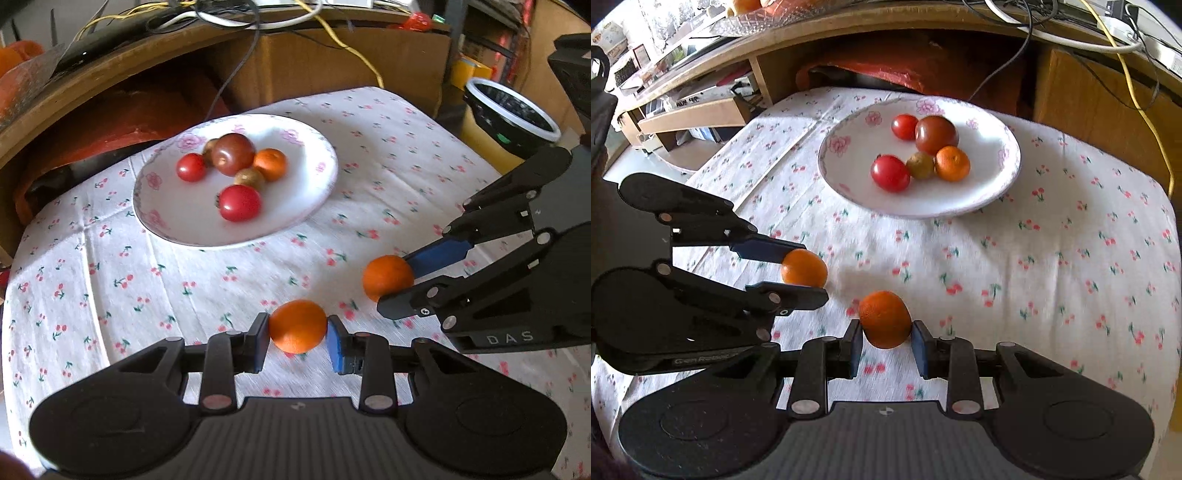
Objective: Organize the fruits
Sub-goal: 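Grasp a mandarin with the left gripper while the right grasps another mandarin, then lift both mandarins and carry them over the white bowl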
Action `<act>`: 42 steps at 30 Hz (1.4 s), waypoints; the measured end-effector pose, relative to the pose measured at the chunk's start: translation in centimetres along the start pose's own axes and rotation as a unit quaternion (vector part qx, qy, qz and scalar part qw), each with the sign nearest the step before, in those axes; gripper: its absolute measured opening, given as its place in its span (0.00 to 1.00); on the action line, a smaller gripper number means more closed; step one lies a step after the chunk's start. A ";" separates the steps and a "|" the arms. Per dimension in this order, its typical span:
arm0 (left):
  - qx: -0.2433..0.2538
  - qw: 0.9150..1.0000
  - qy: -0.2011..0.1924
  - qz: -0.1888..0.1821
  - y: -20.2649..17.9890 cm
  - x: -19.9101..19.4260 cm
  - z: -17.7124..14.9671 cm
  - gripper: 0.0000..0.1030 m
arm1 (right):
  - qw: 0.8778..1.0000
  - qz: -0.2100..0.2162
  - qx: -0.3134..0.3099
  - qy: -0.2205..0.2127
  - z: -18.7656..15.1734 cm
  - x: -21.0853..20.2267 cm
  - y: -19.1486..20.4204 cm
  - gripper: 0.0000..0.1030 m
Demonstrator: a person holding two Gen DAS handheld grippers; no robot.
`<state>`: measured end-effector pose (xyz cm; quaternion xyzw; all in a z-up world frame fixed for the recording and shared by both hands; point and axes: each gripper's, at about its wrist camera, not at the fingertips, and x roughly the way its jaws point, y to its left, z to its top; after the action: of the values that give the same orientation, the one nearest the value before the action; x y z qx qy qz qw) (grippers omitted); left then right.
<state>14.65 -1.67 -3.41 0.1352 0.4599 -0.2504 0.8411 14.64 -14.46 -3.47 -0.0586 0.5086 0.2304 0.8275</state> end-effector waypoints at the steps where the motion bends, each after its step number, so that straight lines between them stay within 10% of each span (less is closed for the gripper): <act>1: 0.001 1.000 0.001 -0.002 -0.1 -0.2 -0.2 0.40 | 1.000 -0.002 0.002 0.002 -0.3 -0.1 0.1 0.24; 42: 0.019 1.000 0.003 0.023 -2.1 -1.7 0.1 0.39 | 1.000 -0.002 -0.019 -0.020 -0.3 -1.9 1.0 0.23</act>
<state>12.80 -3.01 -1.89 0.1623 0.4541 -0.2393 0.8427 13.23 -14.28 -1.78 -0.0705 0.4875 0.2393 0.8367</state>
